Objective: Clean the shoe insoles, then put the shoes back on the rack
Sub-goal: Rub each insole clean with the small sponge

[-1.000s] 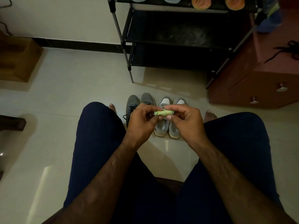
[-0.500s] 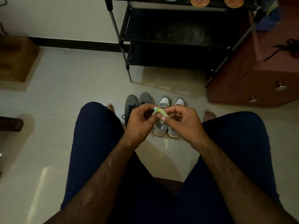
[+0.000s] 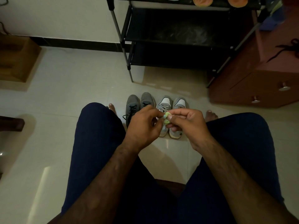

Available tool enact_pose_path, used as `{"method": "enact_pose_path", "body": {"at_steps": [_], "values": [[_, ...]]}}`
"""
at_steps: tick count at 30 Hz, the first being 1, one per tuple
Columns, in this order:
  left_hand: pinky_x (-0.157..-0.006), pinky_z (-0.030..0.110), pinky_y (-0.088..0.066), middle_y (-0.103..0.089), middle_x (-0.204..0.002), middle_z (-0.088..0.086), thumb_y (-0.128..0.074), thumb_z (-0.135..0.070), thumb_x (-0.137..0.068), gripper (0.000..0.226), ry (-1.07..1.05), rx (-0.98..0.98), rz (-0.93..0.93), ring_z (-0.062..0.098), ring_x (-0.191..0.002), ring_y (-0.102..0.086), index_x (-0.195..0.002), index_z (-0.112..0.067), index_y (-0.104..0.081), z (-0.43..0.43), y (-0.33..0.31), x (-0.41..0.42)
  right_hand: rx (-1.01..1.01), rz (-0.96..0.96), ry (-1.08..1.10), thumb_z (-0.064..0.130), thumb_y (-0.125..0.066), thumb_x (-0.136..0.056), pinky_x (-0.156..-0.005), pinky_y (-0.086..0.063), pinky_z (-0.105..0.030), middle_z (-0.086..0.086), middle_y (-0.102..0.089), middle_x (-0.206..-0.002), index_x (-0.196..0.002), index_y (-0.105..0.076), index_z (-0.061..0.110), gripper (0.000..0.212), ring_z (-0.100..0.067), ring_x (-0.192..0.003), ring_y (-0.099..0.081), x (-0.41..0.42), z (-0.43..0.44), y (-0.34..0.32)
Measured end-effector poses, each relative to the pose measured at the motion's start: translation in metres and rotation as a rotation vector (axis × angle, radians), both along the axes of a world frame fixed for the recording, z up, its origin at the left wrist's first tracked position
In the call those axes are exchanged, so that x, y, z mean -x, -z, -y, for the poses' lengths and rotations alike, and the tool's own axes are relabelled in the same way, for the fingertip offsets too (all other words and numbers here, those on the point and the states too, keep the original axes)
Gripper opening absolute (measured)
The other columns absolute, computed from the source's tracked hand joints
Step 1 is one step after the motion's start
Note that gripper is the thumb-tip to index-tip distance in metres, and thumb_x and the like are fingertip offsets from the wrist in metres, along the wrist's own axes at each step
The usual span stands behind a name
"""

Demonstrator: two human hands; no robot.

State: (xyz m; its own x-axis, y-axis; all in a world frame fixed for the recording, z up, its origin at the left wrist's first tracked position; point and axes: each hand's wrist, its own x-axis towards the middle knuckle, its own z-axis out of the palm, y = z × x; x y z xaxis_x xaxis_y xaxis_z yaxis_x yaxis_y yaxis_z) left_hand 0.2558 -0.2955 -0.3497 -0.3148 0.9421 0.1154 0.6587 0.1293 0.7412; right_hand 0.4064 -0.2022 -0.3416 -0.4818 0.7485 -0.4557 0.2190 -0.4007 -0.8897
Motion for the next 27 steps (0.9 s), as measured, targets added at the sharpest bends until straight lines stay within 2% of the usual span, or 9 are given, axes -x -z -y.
{"method": "enact_pose_path", "body": {"at_steps": [3, 6, 8, 12, 14, 16, 21, 24, 27], "values": [[-0.073, 0.036, -0.055, -0.064, -0.1, -0.002, -0.064, -0.022, -0.093, 0.028, 0.053, 0.024, -0.011, 0.011, -0.083, -0.062, -0.115, -0.012, -0.076, 0.001, 0.0, -0.001, 0.022, -0.012, 0.008, 0.008, -0.069, -0.096, -0.067, -0.059, -0.025, -0.012, -0.079, -0.092, -0.108, -0.077, 0.009, 0.014, -0.026, -0.082, -0.074, -0.001, -0.004, -0.001], [-0.071, 0.038, -0.055, -0.061, -0.1, -0.002, -0.063, -0.015, -0.092, 0.023, 0.096, 0.033, -0.03, 0.013, -0.087, -0.06, -0.11, -0.012, -0.077, 0.001, -0.002, -0.004, 0.015, -0.043, -0.005, 0.015, -0.076, -0.091, -0.07, -0.058, -0.025, -0.009, -0.079, -0.099, -0.113, -0.075, 0.01, 0.023, -0.018, -0.085, -0.074, -0.001, -0.003, -0.003], [-0.073, 0.041, -0.055, -0.063, -0.1, -0.001, -0.062, -0.009, -0.091, 0.023, 0.048, 0.027, 0.117, 0.013, -0.089, -0.061, -0.108, -0.013, -0.077, 0.0, -0.004, -0.008, 0.003, -0.04, 0.022, 0.011, -0.08, -0.087, -0.071, -0.058, -0.025, -0.008, -0.079, -0.102, -0.118, -0.074, 0.009, 0.031, -0.018, -0.089, -0.075, 0.0, -0.002, -0.001], [-0.089, 0.043, -0.06, -0.072, -0.11, 0.004, -0.062, 0.008, -0.091, 0.037, -0.113, 0.043, 0.578, 0.025, -0.099, -0.069, -0.119, -0.012, -0.075, -0.003, -0.015, -0.013, -0.005, -0.026, 0.032, 0.002, -0.071, -0.093, -0.074, -0.06, -0.029, -0.005, -0.078, -0.109, -0.123, -0.073, 0.012, 0.032, -0.018, -0.096, -0.076, 0.0, -0.01, -0.001], [-0.083, 0.039, -0.062, -0.073, -0.108, 0.011, -0.059, 0.013, -0.091, 0.037, -0.14, 0.035, 0.682, 0.033, -0.096, -0.069, -0.119, -0.007, -0.073, -0.008, -0.019, -0.01, 0.044, -0.075, 0.028, -0.001, -0.064, -0.097, -0.078, -0.061, -0.031, -0.005, -0.078, -0.113, -0.125, -0.072, 0.01, 0.031, -0.019, -0.103, -0.075, 0.003, -0.014, -0.005], [-0.072, 0.032, -0.059, -0.072, -0.104, 0.017, -0.058, 0.013, -0.092, 0.032, -0.172, 0.014, 0.75, 0.033, -0.086, -0.069, -0.116, -0.004, -0.071, -0.016, -0.025, -0.006, 0.068, -0.104, 0.034, -0.003, -0.06, -0.099, -0.085, -0.062, -0.034, -0.005, -0.077, -0.116, -0.124, -0.072, 0.008, 0.03, -0.021, -0.106, -0.075, 0.008, -0.022, -0.01], [-0.064, 0.024, -0.055, -0.072, -0.096, 0.015, -0.06, 0.006, -0.095, 0.018, -0.228, 0.003, 0.78, 0.018, -0.08, -0.068, -0.104, -0.005, -0.071, -0.059, -0.043, 0.016, -0.027, -0.083, 0.065, -0.003, -0.062, -0.098, -0.075, -0.061, -0.023, -0.01, -0.079, -0.101, -0.114, -0.075, 0.013, 0.026, -0.021, -0.092, -0.077, 0.027, -0.062, -0.028], [-0.063, 0.03, -0.055, -0.072, -0.097, 0.014, -0.061, 0.001, -0.097, 0.016, -0.201, 0.033, 0.753, 0.018, -0.078, -0.066, -0.105, -0.007, -0.071, -0.098, -0.057, 0.034, -0.119, -0.076, 0.095, -0.002, -0.068, -0.094, -0.066, -0.06, -0.022, -0.009, -0.08, -0.089, -0.107, -0.075, 0.01, 0.02, -0.019, -0.079, -0.077, 0.042, -0.097, -0.044], [-0.065, 0.033, -0.054, -0.069, -0.099, 0.014, -0.057, 0.002, -0.097, 0.022, -0.181, 0.053, 0.713, 0.018, -0.08, -0.064, -0.115, -0.005, -0.068, -0.146, -0.076, 0.057, -0.237, -0.042, 0.105, 0.0, -0.07, -0.094, -0.066, -0.06, -0.024, -0.008, -0.079, -0.085, -0.104, -0.075, 0.009, 0.015, -0.02, -0.079, -0.077, 0.065, -0.141, -0.062]]}}
